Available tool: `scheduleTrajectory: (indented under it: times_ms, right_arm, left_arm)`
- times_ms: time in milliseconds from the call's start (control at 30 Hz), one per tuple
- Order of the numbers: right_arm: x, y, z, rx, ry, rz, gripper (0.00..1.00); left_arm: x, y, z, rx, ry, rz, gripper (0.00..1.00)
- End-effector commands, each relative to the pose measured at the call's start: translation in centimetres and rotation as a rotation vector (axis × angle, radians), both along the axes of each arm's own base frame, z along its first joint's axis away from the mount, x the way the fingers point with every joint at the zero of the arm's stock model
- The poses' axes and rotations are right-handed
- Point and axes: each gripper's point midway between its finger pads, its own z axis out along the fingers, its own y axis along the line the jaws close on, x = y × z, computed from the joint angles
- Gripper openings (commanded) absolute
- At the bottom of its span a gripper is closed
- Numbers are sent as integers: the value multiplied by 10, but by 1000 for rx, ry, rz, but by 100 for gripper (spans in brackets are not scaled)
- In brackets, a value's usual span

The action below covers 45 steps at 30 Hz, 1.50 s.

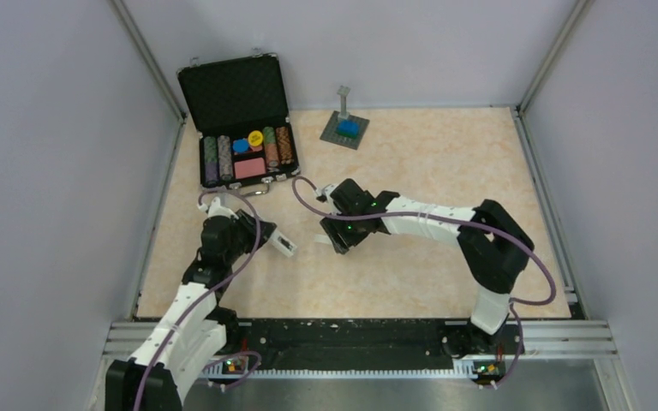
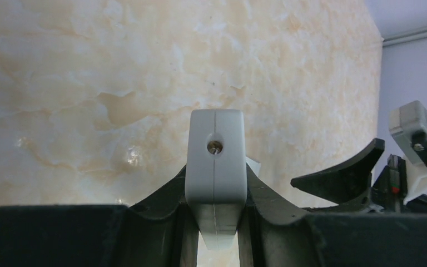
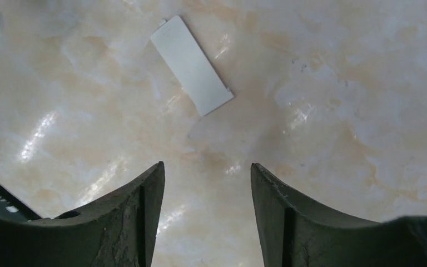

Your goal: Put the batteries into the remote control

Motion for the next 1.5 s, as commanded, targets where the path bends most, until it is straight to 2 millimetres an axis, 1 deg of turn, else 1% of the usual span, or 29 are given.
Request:
scheduleTrajectory:
  times_ms: [0,67,167,267,367,500,567,633,700,833,933,1000,1100,1267,1467]
  right_arm:
    - [31,23,-2,-10,-121,140,59]
    - [36,24,-10,-50,-138,189,60]
    - [48,25,-15,-97,-163,189,59]
    - [51,28,-18,-106,-173,201,58]
    - [55,28,-23,-141,-204,221,58]
    - [50,33,-30,-157,-212,304,57]
    - [47,35,-31,-164,-216,337,57]
    - [40,38,-32,-144,-197,374,57]
    - [39,40,-31,-139,-198,374,57]
    - [38,43,-31,-131,-198,389,56]
    - [36,39,-37,-165,-166,402,51]
    - [31,37,-42,-183,-129,420,47]
    - [23,34,-48,-197,-79,449,45]
    - [18,26,-62,-253,-33,460,45]
    - [9,17,-68,-294,31,463,48]
  left_arm:
    - [9,8,19,36,-15,42,0]
    - [10,12,19,51,-7,58,0]
    - [10,22,17,69,27,108,0]
    - [11,30,13,75,61,142,0]
    - [10,40,5,76,113,180,0]
    - [10,49,-2,65,155,203,0]
    - [11,51,-1,60,158,201,0]
    - [11,52,2,55,153,196,0]
    - [13,61,4,48,151,216,0]
    - [14,66,5,31,154,217,0]
    - [16,68,6,20,153,216,0]
    - [16,70,6,20,154,217,0]
    - [17,70,7,23,153,213,0]
    - [16,72,6,28,160,211,0]
    - [15,76,8,39,159,217,0]
